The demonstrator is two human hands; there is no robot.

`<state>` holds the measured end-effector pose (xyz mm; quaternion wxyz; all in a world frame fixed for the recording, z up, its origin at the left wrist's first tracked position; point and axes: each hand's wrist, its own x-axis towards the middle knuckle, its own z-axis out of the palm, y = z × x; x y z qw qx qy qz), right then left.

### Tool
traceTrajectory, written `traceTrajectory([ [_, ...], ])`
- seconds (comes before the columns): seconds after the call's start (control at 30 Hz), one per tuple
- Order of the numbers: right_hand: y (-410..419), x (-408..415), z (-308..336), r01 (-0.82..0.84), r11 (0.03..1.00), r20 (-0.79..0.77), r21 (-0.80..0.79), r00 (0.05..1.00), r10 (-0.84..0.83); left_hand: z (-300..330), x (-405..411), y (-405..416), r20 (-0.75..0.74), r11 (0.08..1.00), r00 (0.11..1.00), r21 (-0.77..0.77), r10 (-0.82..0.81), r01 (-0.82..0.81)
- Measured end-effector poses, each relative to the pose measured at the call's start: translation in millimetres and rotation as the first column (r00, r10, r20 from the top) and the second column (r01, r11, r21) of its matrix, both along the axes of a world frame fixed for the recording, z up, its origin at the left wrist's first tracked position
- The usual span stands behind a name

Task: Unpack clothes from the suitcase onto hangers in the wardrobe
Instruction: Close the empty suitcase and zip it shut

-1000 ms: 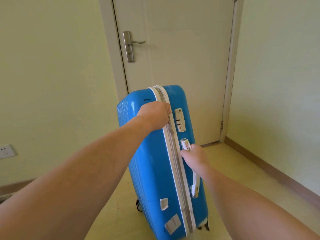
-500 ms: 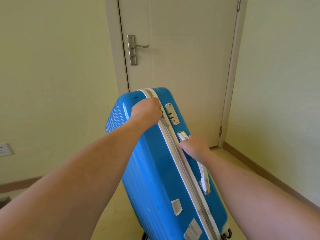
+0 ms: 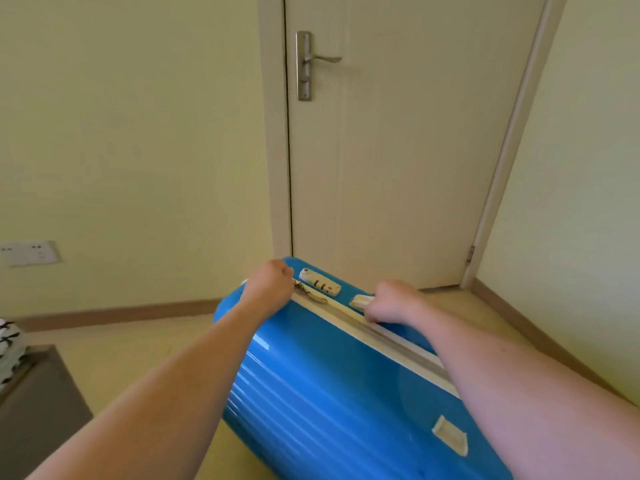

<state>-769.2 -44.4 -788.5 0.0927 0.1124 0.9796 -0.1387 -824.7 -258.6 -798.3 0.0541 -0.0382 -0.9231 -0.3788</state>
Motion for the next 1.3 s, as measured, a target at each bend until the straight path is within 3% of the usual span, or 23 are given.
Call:
traceTrajectory([
  [0.3, -28.2, -6.8, -37.4, -0.051, 0.998, 0.154, 0.030, 0.987, 0.046, -79.4, -2.7, -14.0, -0.006, 0.988, 0.988, 0.009, 0.152, -0.152],
  [0.43, -28.0, -15.9, -30.0, 0.024, 0.979, 0.330, -0.201, 0.943, 0.044, -83.4, 8.4, 3.4, -0.116, 0.942, 0.966, -0.224, 0.230, -0.251],
  [0.5, -25.9, -17.3, -26.8, 0.068, 0.959, 0.402, -0.276, 0.914, 0.051, -87.8, 15.5, 10.4, -0.135, 0.927, 0.958, -0.251, 0.253, -0.280],
  [0.83, -30.9, -18.8, -38.8, 0.190, 0.923, 0.292, -0.335, 0.952, -0.090, -76.2, -15.3, 2.4, -0.066, 0.989, 0.989, -0.058, 0.129, -0.133],
  [0.9, -34.9, -25.3, -43.2, 0.242, 0.907, 0.302, -0.344, 0.943, -0.137, -74.8, -21.0, 1.4, -0.093, 0.991, 0.991, -0.078, 0.097, -0.104],
  [0.97, -37.8, -32.5, -45.6, 0.288, 0.890, 0.322, -0.354, 0.931, -0.173, -73.1, -16.4, 5.3, -0.127, 0.973, 0.987, -0.196, 0.096, -0.119],
  [1.07, -41.0, -43.9, -48.3, 0.359, 0.865, 0.343, -0.349, 0.909, -0.239, -78.4, 10.6, 18.4, -0.045, 0.930, 0.987, -0.331, 0.154, -0.160],
  [1.17, -43.5, -50.1, -48.5, 0.389, 0.850, 0.324, -0.355, 0.904, -0.279, -84.8, 44.2, 26.7, 0.097, 0.932, 0.977, -0.331, 0.192, -0.150],
  [1.3, -43.0, -50.3, -42.2, 0.421, 0.808, 0.323, -0.412, 0.897, -0.302, -91.2, 67.4, 24.7, 0.321, 0.965, 0.939, -0.258, 0.127, -0.043],
])
